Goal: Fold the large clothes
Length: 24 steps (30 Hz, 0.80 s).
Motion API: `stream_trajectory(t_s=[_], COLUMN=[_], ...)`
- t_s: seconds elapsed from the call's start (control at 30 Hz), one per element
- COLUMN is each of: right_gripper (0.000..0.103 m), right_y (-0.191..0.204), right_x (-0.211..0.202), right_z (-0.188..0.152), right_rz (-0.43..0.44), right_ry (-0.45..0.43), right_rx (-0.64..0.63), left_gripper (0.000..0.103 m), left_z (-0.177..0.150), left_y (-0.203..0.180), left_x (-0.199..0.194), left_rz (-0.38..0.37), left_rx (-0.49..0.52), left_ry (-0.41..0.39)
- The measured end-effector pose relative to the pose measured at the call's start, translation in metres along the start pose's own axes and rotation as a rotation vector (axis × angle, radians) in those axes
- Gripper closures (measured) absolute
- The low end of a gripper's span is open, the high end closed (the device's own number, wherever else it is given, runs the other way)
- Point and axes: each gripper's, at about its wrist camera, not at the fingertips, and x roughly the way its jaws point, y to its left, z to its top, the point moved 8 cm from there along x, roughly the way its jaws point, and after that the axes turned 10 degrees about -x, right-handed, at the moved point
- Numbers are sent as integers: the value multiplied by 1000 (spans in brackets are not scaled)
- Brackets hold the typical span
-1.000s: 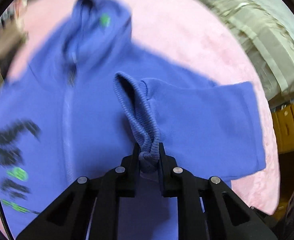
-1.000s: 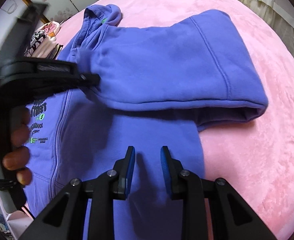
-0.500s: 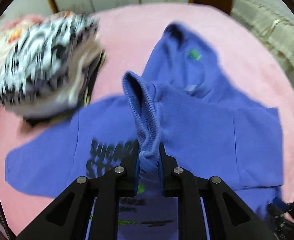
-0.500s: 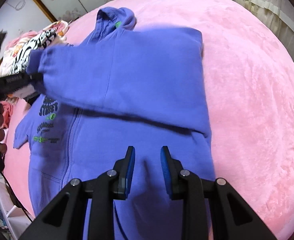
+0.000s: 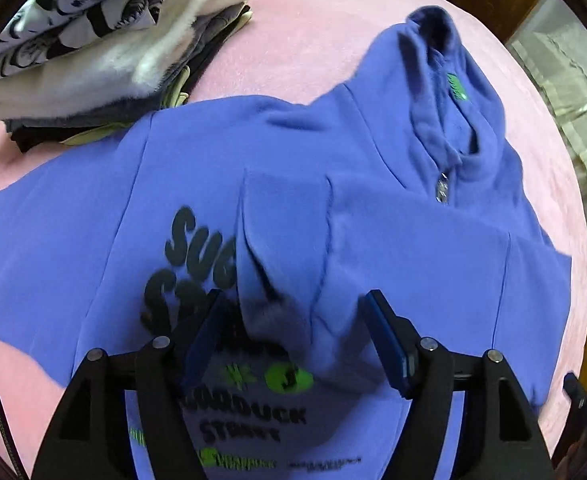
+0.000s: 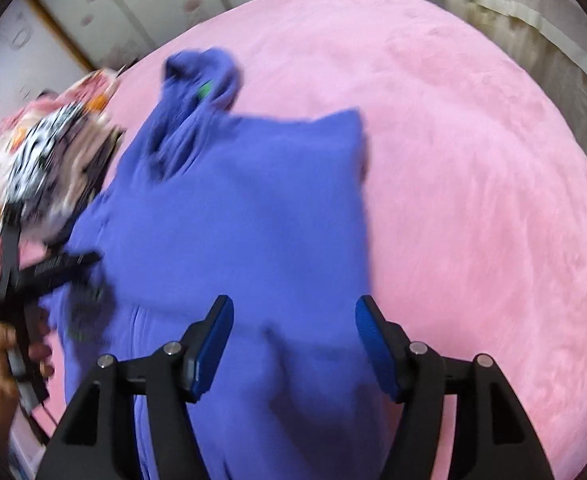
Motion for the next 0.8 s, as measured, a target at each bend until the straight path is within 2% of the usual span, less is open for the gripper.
stream_trajectory(t_s=[0.07, 0.2, 0.23, 0.33, 0.37, 0.4, 0.43, 0.47, 0.6, 0.7, 0.8], right_gripper=[39, 39, 39, 39, 39, 45, 76, 83, 85, 86, 78], right_y=[-18, -43, -46, -53, -52, -51, -50, -47, -48, -60, -72], right_x=[10, 33, 38, 61, 67, 75, 79, 84, 66, 66, 76], right_z=[21, 59, 64, 82, 84, 85, 85, 85, 86, 79, 73], right_rz=[-27, -58, -56, -38, -27, -12, -2, 15, -4, -43, -1], right_ry=[-9, -28, -29, -11, -1, 17, 23, 34, -40, -55, -32], right_rx=[41, 93, 101, 126, 130, 134, 132, 111, 101, 130, 207], left_gripper=[34, 36, 40, 69, 76, 78, 81, 84, 84, 84, 79], left_z=[20, 33, 35, 40, 42, 46, 47, 49, 48, 46, 46], left_y=[3, 0, -2, -13, -15, -18, -21, -24, -37, -39, -34], left_x=[5, 15, 17, 20, 20, 20, 18, 15, 5, 13, 27], left_rz=[-12, -17, -16, -30, -24, -25, -30, -36, -44, 3, 30], left_rx=[-6, 7, 17, 50, 59, 64, 71, 80, 138, 173, 165], left_ry=[18, 16, 14, 10, 5, -1, -7, -14, -54, -59, -38])
